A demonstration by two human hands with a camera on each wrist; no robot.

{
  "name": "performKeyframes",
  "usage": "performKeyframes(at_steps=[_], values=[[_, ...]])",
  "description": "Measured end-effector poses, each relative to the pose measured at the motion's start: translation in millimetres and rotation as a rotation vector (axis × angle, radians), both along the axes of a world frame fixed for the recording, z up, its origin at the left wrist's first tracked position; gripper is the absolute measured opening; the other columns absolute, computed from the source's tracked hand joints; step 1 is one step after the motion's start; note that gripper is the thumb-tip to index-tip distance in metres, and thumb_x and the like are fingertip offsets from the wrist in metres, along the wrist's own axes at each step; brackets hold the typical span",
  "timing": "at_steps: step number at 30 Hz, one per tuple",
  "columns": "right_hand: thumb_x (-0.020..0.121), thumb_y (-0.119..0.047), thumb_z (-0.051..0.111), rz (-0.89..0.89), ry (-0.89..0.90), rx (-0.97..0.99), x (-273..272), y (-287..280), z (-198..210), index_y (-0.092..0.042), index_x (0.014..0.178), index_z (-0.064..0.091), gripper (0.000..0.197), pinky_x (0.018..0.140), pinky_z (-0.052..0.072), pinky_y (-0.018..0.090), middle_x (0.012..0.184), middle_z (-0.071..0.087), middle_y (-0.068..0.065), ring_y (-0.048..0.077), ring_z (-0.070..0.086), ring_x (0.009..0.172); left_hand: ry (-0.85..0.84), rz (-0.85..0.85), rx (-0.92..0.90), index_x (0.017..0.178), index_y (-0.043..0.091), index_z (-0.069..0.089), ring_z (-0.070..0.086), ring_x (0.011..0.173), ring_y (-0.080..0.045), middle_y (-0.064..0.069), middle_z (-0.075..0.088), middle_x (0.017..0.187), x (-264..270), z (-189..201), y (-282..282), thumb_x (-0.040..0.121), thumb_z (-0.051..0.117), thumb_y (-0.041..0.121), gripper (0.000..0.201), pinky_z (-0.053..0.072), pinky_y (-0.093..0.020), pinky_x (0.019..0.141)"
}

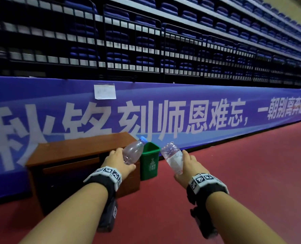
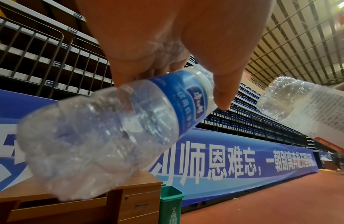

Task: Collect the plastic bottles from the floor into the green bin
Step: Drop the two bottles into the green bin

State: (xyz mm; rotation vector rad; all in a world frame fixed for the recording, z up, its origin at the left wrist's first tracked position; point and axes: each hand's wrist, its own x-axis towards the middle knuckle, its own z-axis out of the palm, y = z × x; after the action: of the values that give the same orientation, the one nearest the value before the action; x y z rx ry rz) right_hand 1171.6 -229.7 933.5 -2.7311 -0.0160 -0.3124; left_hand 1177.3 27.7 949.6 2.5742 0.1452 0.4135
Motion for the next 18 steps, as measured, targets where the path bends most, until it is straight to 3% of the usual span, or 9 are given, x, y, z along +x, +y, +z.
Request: performKeyframes(at_steps=[7, 11, 18], values=[[0.084, -0.039, 0.064, 0.045, -0.026, -0.021, 133.7, -33.6, 10.9, -0.021, 0.150, 0.014, 0.084, 0.087, 0.053, 0.044, 0.137, 0.042, 0.009, 0.031, 0.059, 0.113, -0.036, 0.070, -0.074, 0.127, 0.019, 0.046, 0.058, 0.105, -0.023, -0.003, 0.052, 0.122, 119.7, 11.4, -29.8, 0.074, 0.078, 0.043, 0.067, 0.050, -0.034, 0.088], [0.085, -0.039, 0.064, 0.061, 0.012, -0.051, 196.0, -36.4, 5.1, -0.021, 0.152, 0.012, 0.086, 0.090, 0.052, 0.044, 0.139, 0.041, 0.008, 0.030, 0.056, 0.117, 0.006, 0.104, -0.104, 0.122, 0.023, 0.048, 0.059, 0.098, -0.020, 0.001, 0.051, 0.117, 174.9, -2.8, -32.7, 0.073, 0.078, 0.044, 0.062, 0.053, -0.036, 0.085], [0.082, -0.037, 0.066, 0.103, 0.047, -0.088, 315.5, -16.3, -8.0, -0.024, 0.148, 0.017, 0.083, 0.083, 0.055, 0.044, 0.131, 0.044, 0.006, 0.028, 0.060, 0.108, 0.058, 0.105, -0.108, 0.118, 0.024, 0.049, 0.061, 0.093, -0.018, 0.002, 0.055, 0.112, 291.2, -24.7, -20.0, 0.070, 0.077, 0.046, 0.059, 0.055, -0.039, 0.084]])
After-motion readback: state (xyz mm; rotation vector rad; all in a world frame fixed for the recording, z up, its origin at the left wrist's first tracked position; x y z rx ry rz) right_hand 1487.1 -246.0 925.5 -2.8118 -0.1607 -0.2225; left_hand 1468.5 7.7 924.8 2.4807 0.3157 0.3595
